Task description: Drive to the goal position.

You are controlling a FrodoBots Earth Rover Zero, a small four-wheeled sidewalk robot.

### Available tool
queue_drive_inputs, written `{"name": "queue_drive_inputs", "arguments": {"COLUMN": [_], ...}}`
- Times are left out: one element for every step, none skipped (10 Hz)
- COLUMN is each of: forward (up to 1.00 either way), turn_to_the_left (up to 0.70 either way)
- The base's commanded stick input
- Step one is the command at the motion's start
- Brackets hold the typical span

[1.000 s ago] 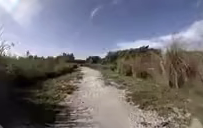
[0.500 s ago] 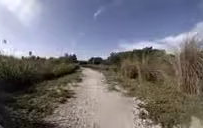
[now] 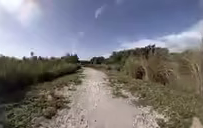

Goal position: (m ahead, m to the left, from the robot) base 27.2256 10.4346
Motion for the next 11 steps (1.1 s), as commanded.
{"name": "queue_drive_inputs", "arguments": {"forward": [0.85, 0.85, 0.85, 0.85, 0.85, 0.85, 0.85, 0.85, 0.85, 0.85, 0.85], "turn_to_the_left": [0.00, 0.00, 0.00, 0.00, 0.00, 0.00, 0.00, 0.00, 0.00, 0.00, 0.00]}}
